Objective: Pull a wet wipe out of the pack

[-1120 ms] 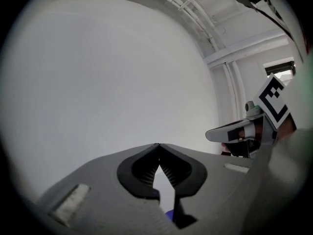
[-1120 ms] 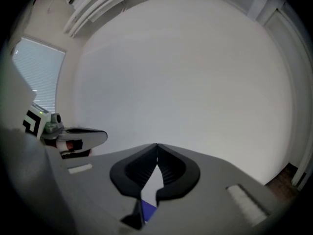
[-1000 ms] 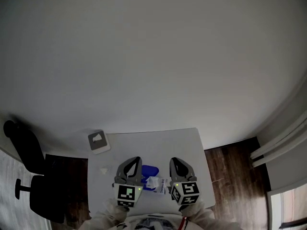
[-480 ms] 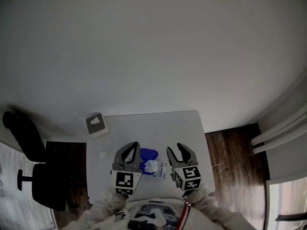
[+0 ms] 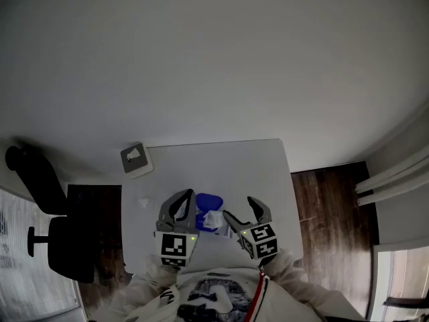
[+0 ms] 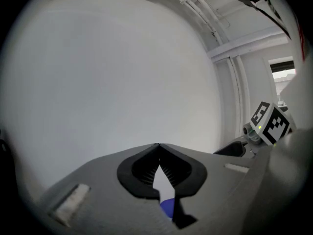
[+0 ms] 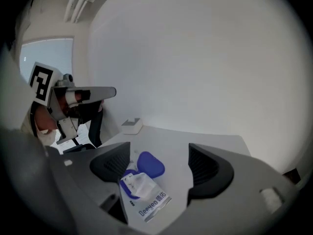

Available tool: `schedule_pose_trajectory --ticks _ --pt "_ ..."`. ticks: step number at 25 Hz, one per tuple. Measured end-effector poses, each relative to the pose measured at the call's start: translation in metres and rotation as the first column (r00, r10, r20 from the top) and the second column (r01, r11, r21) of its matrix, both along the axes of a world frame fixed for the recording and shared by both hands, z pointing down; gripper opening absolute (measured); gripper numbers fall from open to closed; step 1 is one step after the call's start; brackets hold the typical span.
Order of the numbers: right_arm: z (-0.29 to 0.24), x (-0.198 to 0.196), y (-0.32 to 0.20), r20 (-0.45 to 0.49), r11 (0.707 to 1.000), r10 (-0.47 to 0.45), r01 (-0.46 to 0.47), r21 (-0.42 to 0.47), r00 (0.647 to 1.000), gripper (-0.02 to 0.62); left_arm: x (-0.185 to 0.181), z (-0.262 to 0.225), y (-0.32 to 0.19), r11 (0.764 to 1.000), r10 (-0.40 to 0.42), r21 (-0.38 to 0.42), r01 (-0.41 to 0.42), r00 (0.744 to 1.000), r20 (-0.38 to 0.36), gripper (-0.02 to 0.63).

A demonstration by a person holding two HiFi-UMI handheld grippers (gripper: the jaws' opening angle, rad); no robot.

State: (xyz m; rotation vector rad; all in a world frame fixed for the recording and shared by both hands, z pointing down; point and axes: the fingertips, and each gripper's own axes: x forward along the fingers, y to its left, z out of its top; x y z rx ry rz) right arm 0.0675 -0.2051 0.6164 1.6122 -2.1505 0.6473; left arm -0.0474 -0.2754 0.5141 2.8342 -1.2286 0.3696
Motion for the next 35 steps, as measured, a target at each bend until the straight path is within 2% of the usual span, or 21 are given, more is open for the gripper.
schedule_pose_trajectory --ticks 7,13,23,31,35 --pt "0.030 -0.018 0.008 0.004 0.994 -0.091 0.091 -0.068 0.996 0.443 -0.012 0.003 0.006 0.999 -0.033 -0.006 0.033 0.999 0.020 0.005" --pt "0.074 -0.034 0.018 -0.016 0.969 -0.190 0.185 -0.163 0.982 0.443 -0.018 0.006 0.010 0.999 -0.052 -0.011 0.052 0.998 0.033 0.005" --pt "0.110 -0.057 0.026 0.003 0.924 -0.286 0.276 -0.264 0.958 0.413 -0.026 0.015 0.016 0.995 -0.097 -0.029 0.099 0.994 0.056 0.005" --pt "0.135 -0.074 0.029 0.014 0.878 -0.364 0.348 -0.328 0.931 0.360 -0.039 0.016 0.020 0.989 -0.142 -0.032 0.144 0.987 0.076 0.005" --pt "0.143 -0.081 0.032 0.040 0.868 -0.365 0.356 -0.347 0.930 0.330 -0.054 0.021 0.022 0.981 -0.185 -0.039 0.189 0.979 0.089 0.005"
